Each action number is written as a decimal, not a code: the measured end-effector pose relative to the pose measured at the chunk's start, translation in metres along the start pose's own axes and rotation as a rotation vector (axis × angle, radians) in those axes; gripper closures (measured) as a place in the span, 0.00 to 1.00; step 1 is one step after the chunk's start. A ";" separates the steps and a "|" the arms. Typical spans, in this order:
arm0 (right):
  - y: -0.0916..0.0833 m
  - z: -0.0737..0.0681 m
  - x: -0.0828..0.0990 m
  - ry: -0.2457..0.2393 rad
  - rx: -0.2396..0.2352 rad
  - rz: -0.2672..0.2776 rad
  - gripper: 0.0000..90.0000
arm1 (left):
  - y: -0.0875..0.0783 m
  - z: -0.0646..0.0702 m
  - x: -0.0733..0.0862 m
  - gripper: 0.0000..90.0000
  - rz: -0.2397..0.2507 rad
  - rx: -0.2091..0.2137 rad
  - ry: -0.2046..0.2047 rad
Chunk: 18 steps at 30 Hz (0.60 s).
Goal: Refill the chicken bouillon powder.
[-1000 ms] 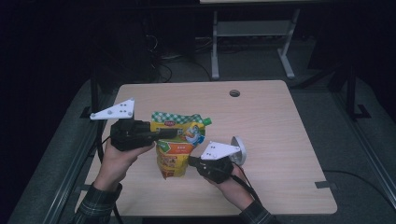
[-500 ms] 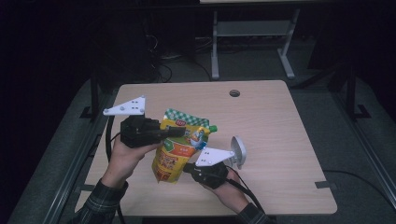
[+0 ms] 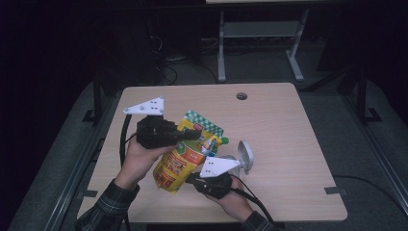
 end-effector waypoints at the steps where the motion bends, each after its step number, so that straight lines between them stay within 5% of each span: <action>1: 0.000 -0.001 0.000 0.002 -0.003 0.001 1.00 | 0.001 0.000 0.000 1.00 -0.002 -0.002 -0.006; 18: 0.005 -0.010 0.001 -0.024 -0.033 0.014 1.00 | 0.035 -0.004 0.010 1.00 -0.150 -0.046 -0.032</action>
Point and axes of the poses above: each handheld gripper's, and its own axes: y roughly forward along the jaws, x roughly out of its underside, z roughly to its right, the point moved 10 cm from there along y, roughly forward along the jaws, and after that the axes turned 3 degrees about -z, right-handed, at the moved point
